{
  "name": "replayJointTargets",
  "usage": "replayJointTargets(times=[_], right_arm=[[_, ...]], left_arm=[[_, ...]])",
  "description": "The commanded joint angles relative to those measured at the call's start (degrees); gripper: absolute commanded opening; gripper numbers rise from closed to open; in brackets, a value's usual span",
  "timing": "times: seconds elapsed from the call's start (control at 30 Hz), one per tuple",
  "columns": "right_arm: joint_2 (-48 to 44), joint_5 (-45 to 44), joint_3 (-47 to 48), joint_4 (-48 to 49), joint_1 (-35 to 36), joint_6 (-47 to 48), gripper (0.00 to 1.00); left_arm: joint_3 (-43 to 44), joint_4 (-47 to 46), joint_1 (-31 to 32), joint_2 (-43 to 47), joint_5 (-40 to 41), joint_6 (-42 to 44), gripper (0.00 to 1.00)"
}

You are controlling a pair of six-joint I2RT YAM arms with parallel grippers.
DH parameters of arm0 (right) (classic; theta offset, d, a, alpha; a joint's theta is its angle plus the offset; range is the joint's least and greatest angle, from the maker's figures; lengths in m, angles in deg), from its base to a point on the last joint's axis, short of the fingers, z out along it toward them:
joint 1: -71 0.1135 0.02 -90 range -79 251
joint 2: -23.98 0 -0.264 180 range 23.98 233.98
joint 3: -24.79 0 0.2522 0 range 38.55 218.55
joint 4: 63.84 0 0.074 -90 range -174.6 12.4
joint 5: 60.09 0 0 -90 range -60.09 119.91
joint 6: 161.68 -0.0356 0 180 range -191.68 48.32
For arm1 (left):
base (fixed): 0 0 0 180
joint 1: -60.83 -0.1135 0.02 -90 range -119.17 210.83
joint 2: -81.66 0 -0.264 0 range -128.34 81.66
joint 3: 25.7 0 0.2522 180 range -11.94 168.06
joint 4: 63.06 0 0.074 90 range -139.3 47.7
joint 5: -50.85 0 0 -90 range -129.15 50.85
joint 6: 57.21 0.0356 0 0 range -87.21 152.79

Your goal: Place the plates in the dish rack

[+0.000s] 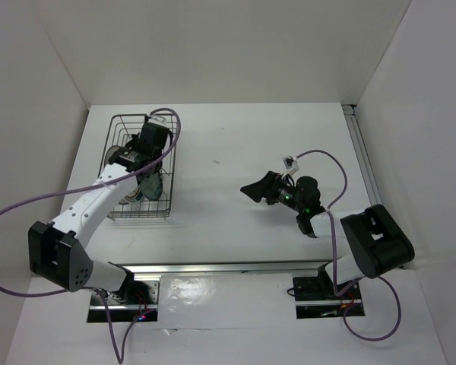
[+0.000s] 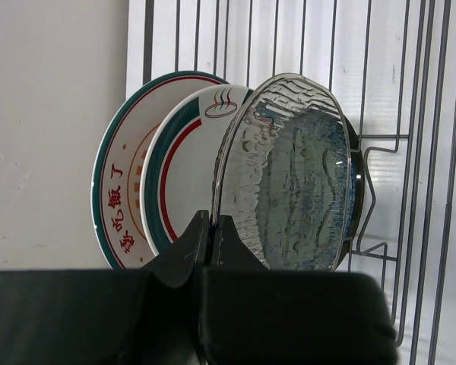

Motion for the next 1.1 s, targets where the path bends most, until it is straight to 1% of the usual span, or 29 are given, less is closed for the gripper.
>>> replayJointTargets(times=[0.0,0.17,0.23,0.27,0.33,0.37,0.43,0.47,0.5,0.6,0.63,0.67,0.73,0.8,0.83,0.87,0.9,0.93,0.97,1.0,1.03,1.07], right_arm=[[-1.9,0.9,-0.4,4.1,-0.4,0.1,0.99],[-1.9,1.5,-0.4,4.1,-0.9,0.1,0.99],[-1.9,1.5,-0.4,4.6,-0.9,0.1,0.99],[-1.9,1.5,-0.4,4.7,-0.9,0.1,0.99],[-1.9,1.5,-0.4,4.7,-0.9,0.1,0.99],[-1.4,1.5,-0.4,4.7,-0.9,0.1,0.99],[-1.4,1.5,-0.4,4.7,-0.9,0.1,0.99],[-0.9,1.5,-0.4,4.7,-0.9,0.1,0.99],[-0.9,1.5,-0.4,4.7,-0.9,0.1,0.99],[-0.3,2.0,-0.4,5.2,-0.9,0.1,0.99],[-0.3,2.0,-0.4,5.2,-0.9,0.1,0.99],[-0.3,2.0,-0.4,3.7,-0.9,0.6,0.99],[-0.3,2.0,1.2,1.7,-0.9,2.4,0.99],[-0.9,0.4,3.1,-5.2,0.7,4.8,0.99],[-1.9,-1.0,6.0,-9.1,1.7,8.4,0.99],[-2.6,-2.9,7.6,-13.0,2.9,10.2,0.99],[-4.4,-6.7,9.3,-20.1,5.1,11.7,0.99],[-5.7,-8.9,13.0,-24.0,6.5,14.5,0.99],[-7.0,-11.6,15.3,-28.2,7.9,16.2,0.99],[-9.7,-19.1,17.8,-37.4,11.3,18.1,0.99],[-11.1,-24.2,23.0,-42.1,13.2,21.2,0.99],[-12.0,-28.9,25.6,-46.5,15.1,22.4,0.99]], left_arm=[[1.4,0.2,0.2,-0.6,0.3,-1.3,0.0],[2.0,0.7,0.2,-2.4,-1.3,-1.8,0.01],[2.6,0.7,0.2,-2.9,-3.2,-1.8,0.02],[2.6,0.7,0.2,-2.9,-3.2,-2.4,0.08],[2.6,0.7,0.2,-2.9,-4.4,-2.4,0.16],[2.6,0.7,0.2,-2.9,-4.4,-2.4,0.25],[3.1,0.7,0.2,-2.9,-5.4,-2.4,0.26],[3.1,0.7,0.2,-2.9,-6.1,-3.0,0.36],[3.1,0.7,0.2,-2.9,-6.1,-3.0,0.39],[3.1,0.7,0.2,-1.6,-6.6,-3.7,0.59],[3.1,0.7,0.2,-1.0,-6.6,-3.7,0.83],[3.1,0.7,0.2,0.5,-6.6,-4.3,1.0],[2.5,0.7,0.2,2.4,-7.2,-4.8,1.0],[2.5,0.2,0.2,6.2,-7.2,-5.9,1.0],[1.8,0.2,0.2,7.9,-10.1,-7.9,1.0],[1.3,0.2,-1.1,9.8,-13.2,-8.4,1.0],[0.5,-2.4,-3.5,12.1,-16.8,-9.0,1.0],[-2.1,-4.0,-4.6,17.2,-23.1,-9.9,1.0],[-3.4,-5.6,-5.6,19.8,-25.7,-9.9,1.0],[-4.3,-7.9,-6.3,22.1,-27.7,-10.4,1.0],[-4.4,-7.9,-6.9,25.2,-29.3,-10.9,1.0],[-4.4,-7.9,-6.9,26.3,-29.4,-10.9,1.0]])
